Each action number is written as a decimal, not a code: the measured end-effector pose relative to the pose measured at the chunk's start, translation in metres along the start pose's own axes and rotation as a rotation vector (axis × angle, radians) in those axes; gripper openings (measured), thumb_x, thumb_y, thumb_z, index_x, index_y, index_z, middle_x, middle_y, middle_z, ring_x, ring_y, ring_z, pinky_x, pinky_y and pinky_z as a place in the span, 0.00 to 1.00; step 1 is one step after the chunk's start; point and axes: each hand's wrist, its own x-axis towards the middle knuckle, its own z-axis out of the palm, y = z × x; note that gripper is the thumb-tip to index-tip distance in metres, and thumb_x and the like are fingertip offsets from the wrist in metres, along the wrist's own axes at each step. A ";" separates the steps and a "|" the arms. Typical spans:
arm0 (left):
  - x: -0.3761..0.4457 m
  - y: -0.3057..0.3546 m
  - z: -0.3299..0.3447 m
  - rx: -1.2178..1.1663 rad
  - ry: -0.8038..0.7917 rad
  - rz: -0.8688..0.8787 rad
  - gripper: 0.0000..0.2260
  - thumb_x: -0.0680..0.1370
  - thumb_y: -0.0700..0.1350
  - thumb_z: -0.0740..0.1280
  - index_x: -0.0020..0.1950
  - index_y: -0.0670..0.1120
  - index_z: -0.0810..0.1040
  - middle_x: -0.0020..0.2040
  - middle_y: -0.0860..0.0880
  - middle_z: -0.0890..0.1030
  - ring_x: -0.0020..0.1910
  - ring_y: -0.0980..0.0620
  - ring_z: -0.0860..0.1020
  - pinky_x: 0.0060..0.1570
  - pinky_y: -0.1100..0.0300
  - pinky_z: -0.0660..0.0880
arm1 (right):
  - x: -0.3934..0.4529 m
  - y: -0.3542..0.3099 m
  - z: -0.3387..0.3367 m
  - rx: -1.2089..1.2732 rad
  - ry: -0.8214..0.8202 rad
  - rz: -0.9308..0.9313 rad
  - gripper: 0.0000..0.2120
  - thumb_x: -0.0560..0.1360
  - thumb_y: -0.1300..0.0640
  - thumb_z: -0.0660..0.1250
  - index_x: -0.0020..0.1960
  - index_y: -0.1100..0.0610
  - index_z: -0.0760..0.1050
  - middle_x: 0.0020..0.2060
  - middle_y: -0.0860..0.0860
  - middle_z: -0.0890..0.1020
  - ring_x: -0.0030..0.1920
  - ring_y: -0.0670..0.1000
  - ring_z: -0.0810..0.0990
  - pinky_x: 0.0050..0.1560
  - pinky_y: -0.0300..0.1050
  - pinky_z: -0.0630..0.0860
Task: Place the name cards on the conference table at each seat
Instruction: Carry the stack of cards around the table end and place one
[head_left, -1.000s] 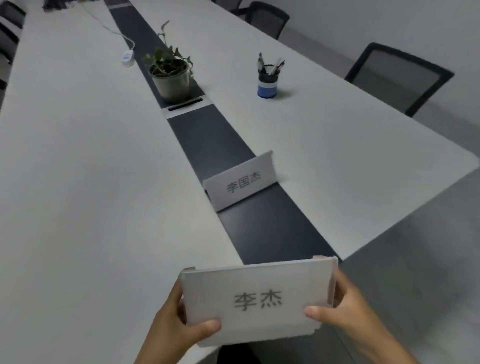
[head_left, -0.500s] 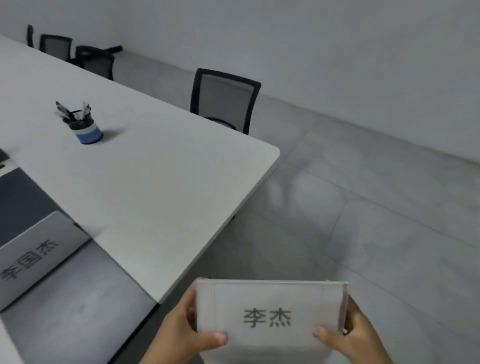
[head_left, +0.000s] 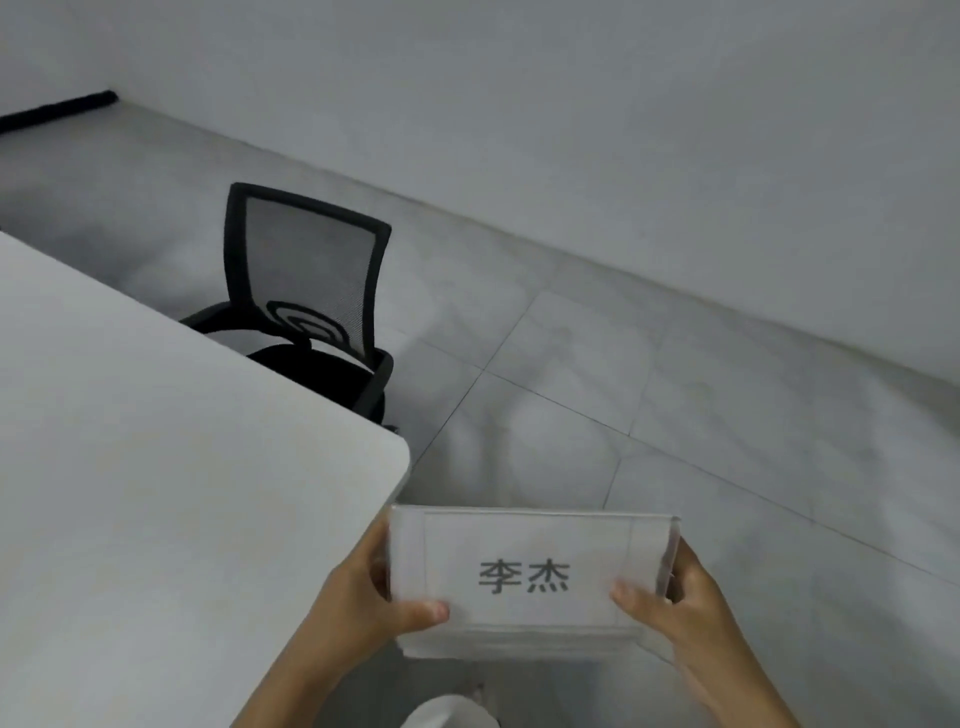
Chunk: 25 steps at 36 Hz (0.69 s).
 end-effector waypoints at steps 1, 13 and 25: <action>0.016 0.010 0.005 -0.007 -0.017 0.005 0.29 0.62 0.35 0.76 0.50 0.61 0.70 0.44 0.72 0.79 0.46 0.69 0.78 0.36 0.71 0.76 | 0.015 -0.004 -0.008 0.012 0.004 0.005 0.47 0.34 0.35 0.77 0.51 0.51 0.74 0.42 0.49 0.84 0.44 0.50 0.82 0.37 0.37 0.79; 0.240 0.073 0.055 -0.028 0.021 -0.018 0.33 0.50 0.51 0.78 0.51 0.69 0.71 0.49 0.62 0.82 0.47 0.59 0.81 0.48 0.57 0.79 | 0.254 -0.047 -0.076 0.008 -0.051 0.052 0.47 0.36 0.38 0.78 0.53 0.49 0.73 0.50 0.53 0.81 0.50 0.55 0.80 0.38 0.39 0.79; 0.425 0.127 0.081 -0.172 0.276 -0.110 0.33 0.51 0.47 0.78 0.53 0.62 0.73 0.50 0.60 0.83 0.48 0.57 0.82 0.46 0.59 0.79 | 0.510 -0.121 -0.104 -0.138 -0.297 0.074 0.40 0.45 0.45 0.75 0.56 0.47 0.71 0.51 0.53 0.80 0.50 0.56 0.79 0.46 0.49 0.78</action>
